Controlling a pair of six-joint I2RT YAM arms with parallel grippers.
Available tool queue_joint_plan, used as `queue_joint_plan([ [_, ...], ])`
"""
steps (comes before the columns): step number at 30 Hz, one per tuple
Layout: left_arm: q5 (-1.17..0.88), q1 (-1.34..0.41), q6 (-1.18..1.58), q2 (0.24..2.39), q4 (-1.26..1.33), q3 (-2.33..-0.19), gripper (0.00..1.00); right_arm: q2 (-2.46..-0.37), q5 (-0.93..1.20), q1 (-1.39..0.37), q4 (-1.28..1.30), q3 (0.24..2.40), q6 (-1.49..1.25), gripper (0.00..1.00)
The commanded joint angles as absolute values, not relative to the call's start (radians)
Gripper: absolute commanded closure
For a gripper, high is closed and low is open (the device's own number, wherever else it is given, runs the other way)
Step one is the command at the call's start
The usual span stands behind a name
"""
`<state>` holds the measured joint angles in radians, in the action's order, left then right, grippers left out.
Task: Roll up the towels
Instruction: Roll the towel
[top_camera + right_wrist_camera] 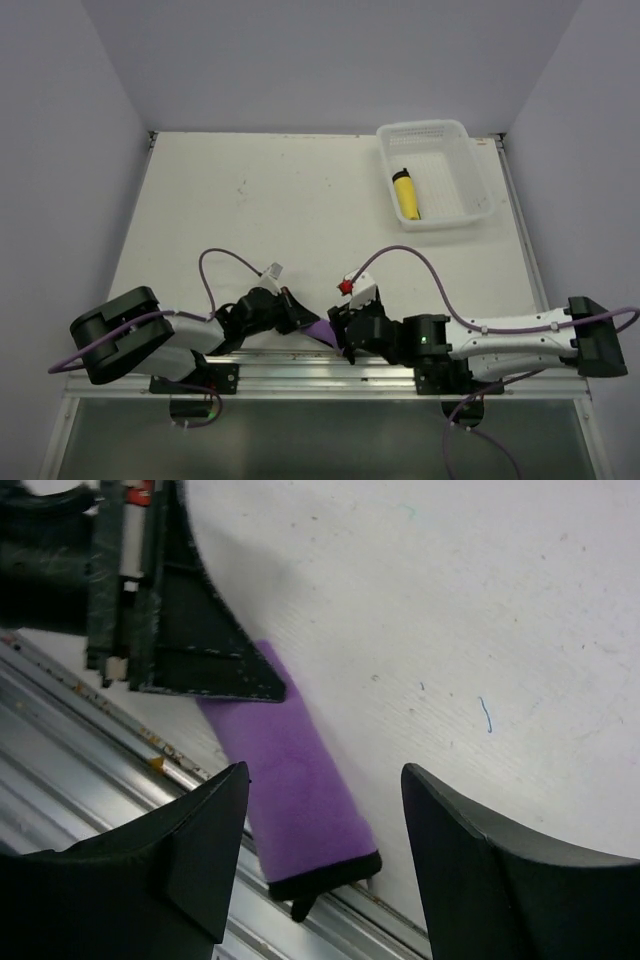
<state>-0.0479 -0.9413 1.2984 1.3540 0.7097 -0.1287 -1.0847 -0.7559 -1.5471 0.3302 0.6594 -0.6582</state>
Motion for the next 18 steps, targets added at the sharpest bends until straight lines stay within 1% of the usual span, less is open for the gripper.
queue_joint_plan([
  [1, -0.003, -0.948, 1.267, 1.359, 0.634, -0.1, 1.0, -1.046, -0.433, -1.409, 0.187, 0.577, -0.649, 0.28],
  [3, -0.005, -0.95, 1.264, 1.361, 0.632, -0.101, 1.0, -1.039, -0.379, -1.352, 0.201, 0.575, -0.621, 0.24],
  [4, -0.003, -0.951, 1.259, 1.361, 0.632, -0.109, 1.0, -1.037, -0.344, -1.295, 0.183, 0.566, -0.611, 0.2],
  [5, -0.003, -0.953, 1.256, 1.365, 0.627, -0.113, 1.0, -1.035, -0.23, -1.254, 0.175, 0.56, -0.601, 0.2],
  [6, -0.005, -0.954, 1.255, 1.364, 0.623, -0.117, 1.0, -1.035, -0.188, -1.188, 0.166, 0.543, -0.609, 0.21],
  [7, -0.003, -0.956, 1.253, 1.365, 0.621, -0.121, 1.0, -1.028, -0.139, -1.157, 0.119, 0.531, -0.609, 0.24],
  [8, -0.003, -0.957, 1.252, 1.365, 0.621, -0.123, 1.0, -1.029, -0.038, -1.126, 0.098, 0.52, -0.614, 0.25],
  [9, -0.005, -0.957, 1.252, 1.365, 0.617, -0.123, 1.0, -1.031, -0.005, -1.082, 0.083, 0.512, -0.621, 0.26],
  [15, -0.003, -0.957, 1.241, 1.361, 0.601, -0.135, 1.0, -1.144, 0.191, -1.023, -0.029, 0.488, -0.649, 0.3],
  [16, -0.005, -0.957, 1.239, 1.361, 0.6, -0.138, 1.0, -1.161, 0.204, -1.02, -0.058, 0.485, -0.652, 0.32],
  [18, -0.005, -0.957, 1.236, 1.356, 0.589, -0.14, 1.0, -1.198, 0.224, -1.02, -0.081, 0.482, -0.663, 0.32],
])
